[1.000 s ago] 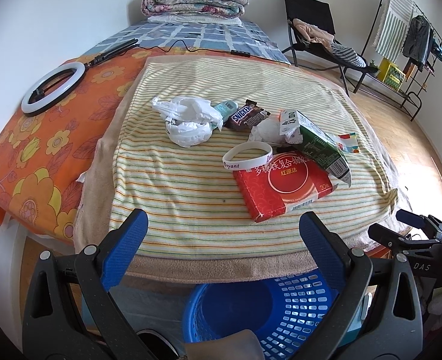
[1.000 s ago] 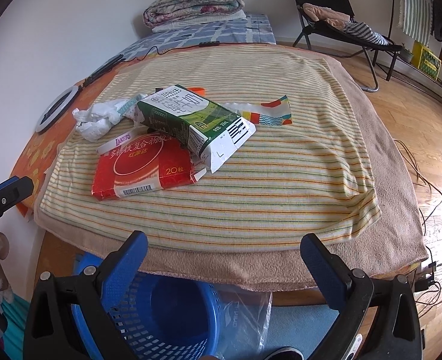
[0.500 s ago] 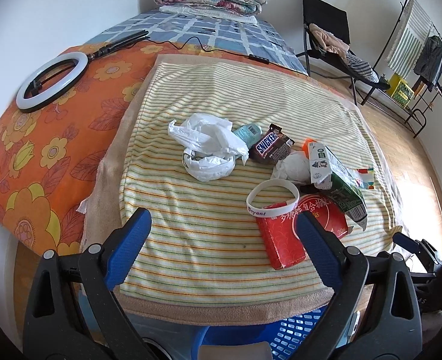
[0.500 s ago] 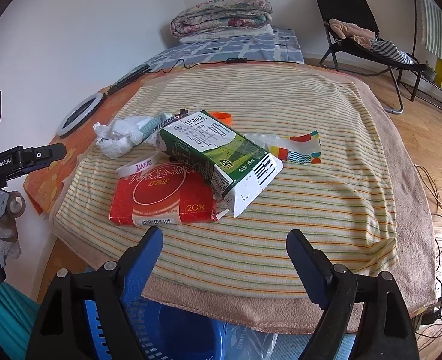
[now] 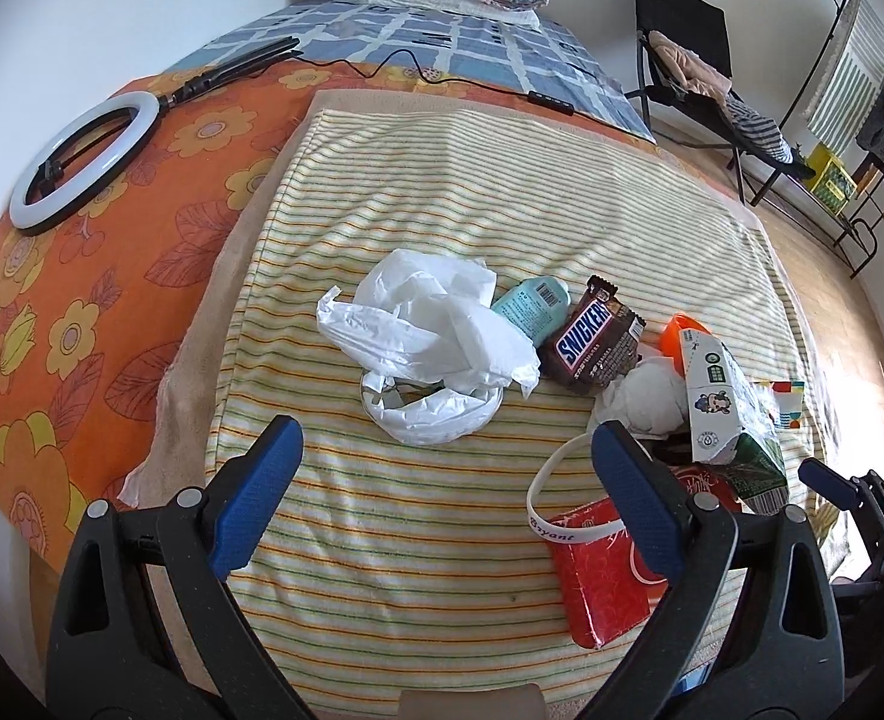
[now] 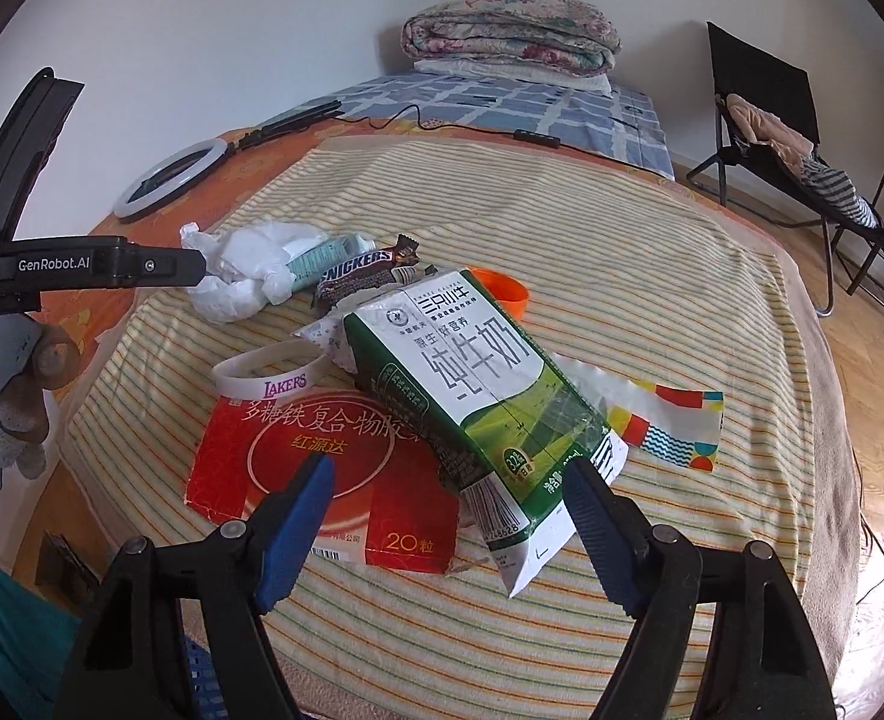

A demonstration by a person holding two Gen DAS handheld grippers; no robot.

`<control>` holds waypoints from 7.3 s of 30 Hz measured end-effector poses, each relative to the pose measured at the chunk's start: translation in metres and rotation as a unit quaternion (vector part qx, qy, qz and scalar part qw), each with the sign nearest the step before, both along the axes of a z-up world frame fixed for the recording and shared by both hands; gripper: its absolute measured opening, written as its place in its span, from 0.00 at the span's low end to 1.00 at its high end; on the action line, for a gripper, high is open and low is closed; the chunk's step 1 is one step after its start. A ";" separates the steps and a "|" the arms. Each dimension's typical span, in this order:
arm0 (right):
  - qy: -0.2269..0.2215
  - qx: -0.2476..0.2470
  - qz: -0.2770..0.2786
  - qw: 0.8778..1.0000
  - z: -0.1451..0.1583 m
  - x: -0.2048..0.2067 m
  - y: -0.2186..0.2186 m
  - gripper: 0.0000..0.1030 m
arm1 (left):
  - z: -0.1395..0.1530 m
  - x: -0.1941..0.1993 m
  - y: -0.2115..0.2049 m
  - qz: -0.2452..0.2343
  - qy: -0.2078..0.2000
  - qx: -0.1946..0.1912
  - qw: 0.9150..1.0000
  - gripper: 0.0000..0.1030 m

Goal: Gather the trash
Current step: 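Grasp the white plastic bag with the left tool while the right tool grasps the milk carton, then lift the white bag with the left tool while the right tool lifts the milk carton, then lower both held items into the blue basket and open both tools, then move both tools back up toward the trash on the towel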

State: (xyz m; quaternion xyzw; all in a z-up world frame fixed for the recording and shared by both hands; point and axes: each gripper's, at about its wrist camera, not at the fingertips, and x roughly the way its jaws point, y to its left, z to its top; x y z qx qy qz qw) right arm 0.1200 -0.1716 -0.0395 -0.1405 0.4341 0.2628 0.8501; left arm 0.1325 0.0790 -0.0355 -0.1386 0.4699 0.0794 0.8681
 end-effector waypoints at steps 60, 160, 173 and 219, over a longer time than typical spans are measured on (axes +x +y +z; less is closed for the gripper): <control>0.082 0.171 -0.161 0.969 0.013 0.126 -0.111 0.48 | -0.029 0.036 0.028 0.027 0.018 -0.031 0.999 0.54; 0.145 0.039 0.008 0.989 -0.043 -0.191 -0.069 0.53 | -0.061 -0.234 -0.114 -0.143 0.071 -0.029 0.987 0.59; 0.130 0.022 -0.004 0.991 -0.038 -0.191 -0.069 0.73 | -0.058 -0.234 -0.110 -0.132 0.069 -0.030 0.988 0.59; 0.060 0.123 -0.076 0.988 0.025 -0.019 -0.074 0.89 | 0.013 -0.067 -0.094 -0.155 -0.014 0.031 0.987 0.70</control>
